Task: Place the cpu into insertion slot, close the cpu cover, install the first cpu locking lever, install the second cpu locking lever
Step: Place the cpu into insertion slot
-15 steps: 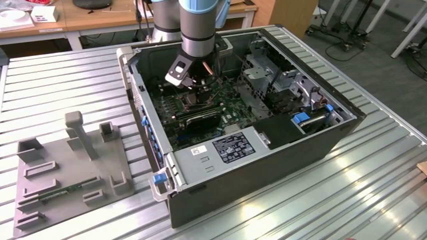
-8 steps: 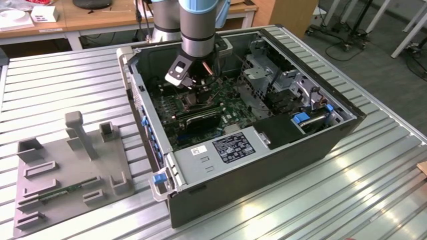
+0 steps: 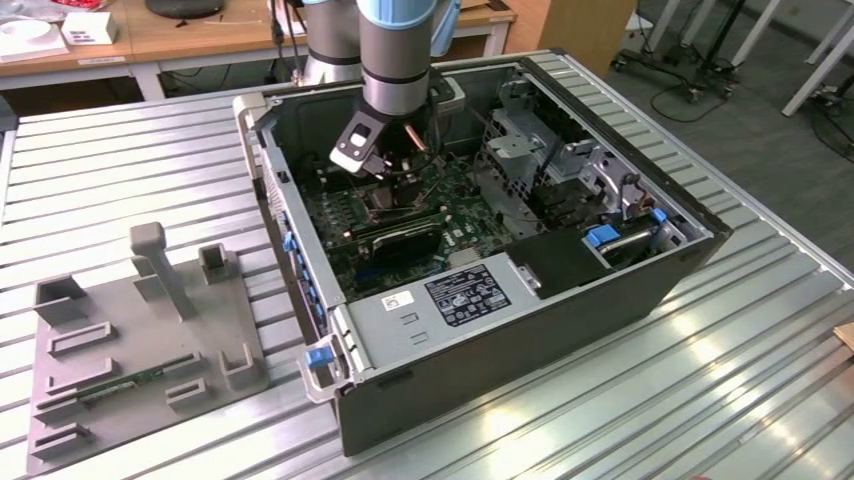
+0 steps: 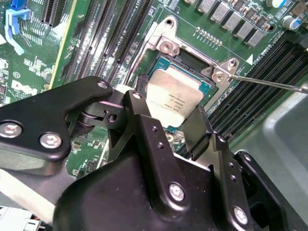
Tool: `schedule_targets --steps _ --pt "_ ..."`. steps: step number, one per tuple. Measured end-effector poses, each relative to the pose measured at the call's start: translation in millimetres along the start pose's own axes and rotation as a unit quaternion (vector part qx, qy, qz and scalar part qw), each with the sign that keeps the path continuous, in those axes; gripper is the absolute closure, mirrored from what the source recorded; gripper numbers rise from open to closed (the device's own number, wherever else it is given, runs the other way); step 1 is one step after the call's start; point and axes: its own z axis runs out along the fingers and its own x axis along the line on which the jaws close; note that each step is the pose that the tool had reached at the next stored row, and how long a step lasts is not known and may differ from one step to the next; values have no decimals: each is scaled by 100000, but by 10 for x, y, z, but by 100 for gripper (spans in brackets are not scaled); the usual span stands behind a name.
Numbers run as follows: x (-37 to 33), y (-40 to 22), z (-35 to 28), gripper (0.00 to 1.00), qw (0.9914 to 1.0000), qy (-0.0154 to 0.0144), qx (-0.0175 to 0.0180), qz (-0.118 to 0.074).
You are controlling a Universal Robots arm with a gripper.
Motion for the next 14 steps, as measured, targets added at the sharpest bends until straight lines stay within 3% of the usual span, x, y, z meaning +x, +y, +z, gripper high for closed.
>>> schedule_targets --steps 14 --pt "-1 0 27 46 100000 100 -1 7"
